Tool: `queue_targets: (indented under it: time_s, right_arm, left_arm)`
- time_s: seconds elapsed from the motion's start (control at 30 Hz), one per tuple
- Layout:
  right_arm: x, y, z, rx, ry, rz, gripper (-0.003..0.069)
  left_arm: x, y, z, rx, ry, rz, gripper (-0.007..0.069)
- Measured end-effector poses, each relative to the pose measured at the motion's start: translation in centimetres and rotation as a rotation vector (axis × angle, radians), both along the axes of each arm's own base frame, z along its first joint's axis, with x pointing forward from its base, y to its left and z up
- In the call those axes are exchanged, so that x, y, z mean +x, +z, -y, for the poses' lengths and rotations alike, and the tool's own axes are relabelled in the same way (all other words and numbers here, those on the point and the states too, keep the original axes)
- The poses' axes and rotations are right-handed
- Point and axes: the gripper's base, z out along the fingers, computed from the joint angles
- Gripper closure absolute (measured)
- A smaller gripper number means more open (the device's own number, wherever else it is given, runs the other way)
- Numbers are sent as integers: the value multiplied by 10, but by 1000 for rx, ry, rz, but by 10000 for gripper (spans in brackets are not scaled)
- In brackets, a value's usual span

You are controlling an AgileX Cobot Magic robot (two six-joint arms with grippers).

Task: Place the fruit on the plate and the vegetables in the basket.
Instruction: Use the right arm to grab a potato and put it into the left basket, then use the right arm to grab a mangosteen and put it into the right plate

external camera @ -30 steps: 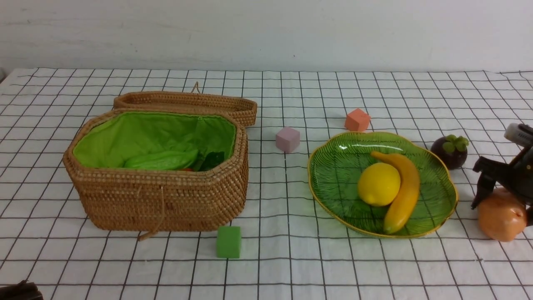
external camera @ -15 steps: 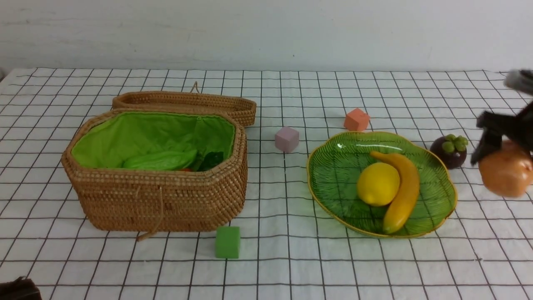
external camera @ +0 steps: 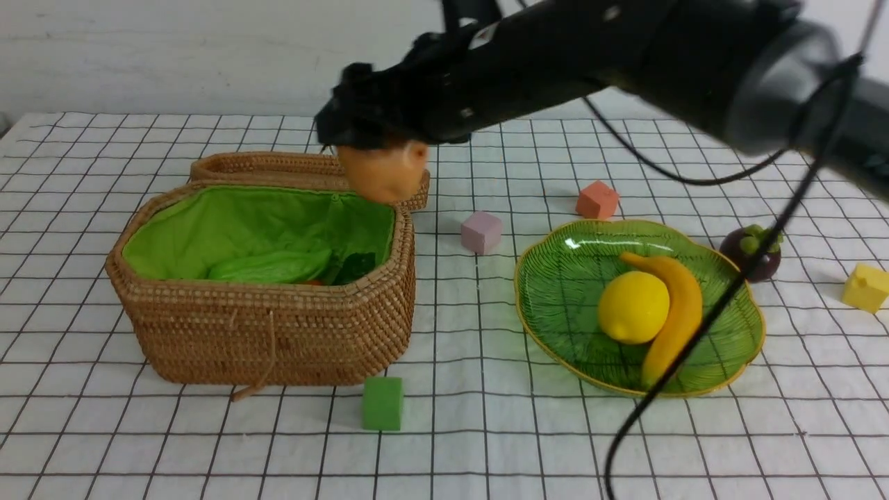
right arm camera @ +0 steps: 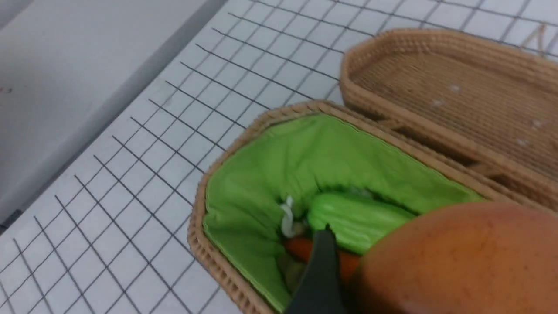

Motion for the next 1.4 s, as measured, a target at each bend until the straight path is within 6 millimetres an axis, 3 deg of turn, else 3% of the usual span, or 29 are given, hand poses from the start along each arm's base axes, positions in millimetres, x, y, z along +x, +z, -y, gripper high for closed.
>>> queue_targets:
  time_s: [0.1,0.2,0.3,0.47,0.57,0.6,0.63,0.7,0.8,0.83,0.93,1.03,1.17,1.23,1.27,1.3,1.4]
  right_arm:
    - [9,-23,-27,24,-15,40,60]
    - [19,-40,-38,38,-40,68,11]
    - [21,-43,-40,37,-40,67,-22]
    - [13,-26,-32,-14,10,62,-10]
    - [-4,6,-12,-122,79,58,36]
    - [-4,5,-11,-135,84,53,41]
    - [-16,26,10,-221,110,44,97]
    - [-25,50,39,-311,95,31,177]
    - [-35,80,96,-469,-5,-8,352]
    - [-37,81,98,-479,-8,-10,364]
    - [-31,92,156,-598,-161,-66,543]
    - [-14,87,207,-609,-326,-145,635]
    - [2,57,273,-557,-534,-339,627]
    - [7,40,298,-529,-605,-427,589]
    - [14,27,311,-503,-648,-477,537]
    - [14,26,313,-500,-652,-481,537]
    - [41,-11,335,-430,-714,-537,333]
  left_arm:
    - [0,0,0,-4,5,-1,582]
    - [0,0,0,-2,6,0,580]
    - [0,0,-1,-1,7,-3,579]
    - [0,0,-1,0,8,-5,579]
    - [0,0,-1,-1,8,-6,579]
    - [0,0,-1,-1,8,-6,579]
    - [0,0,-1,3,6,-4,579]
    - [0,-1,0,13,-4,-3,579]
    - [-2,-2,2,33,-34,-6,579]
    - [-2,-2,2,34,-37,-7,579]
    - [-5,-4,6,44,-94,-24,579]
    - [-8,-5,11,56,-156,-29,579]
    - [-12,-5,16,81,-236,-14,579]
    - [-13,-5,17,94,-261,0,579]
    - [-13,-4,18,101,-273,9,579]
    - [-14,-4,18,102,-276,12,579]
    - [-14,-3,19,101,-285,29,579]
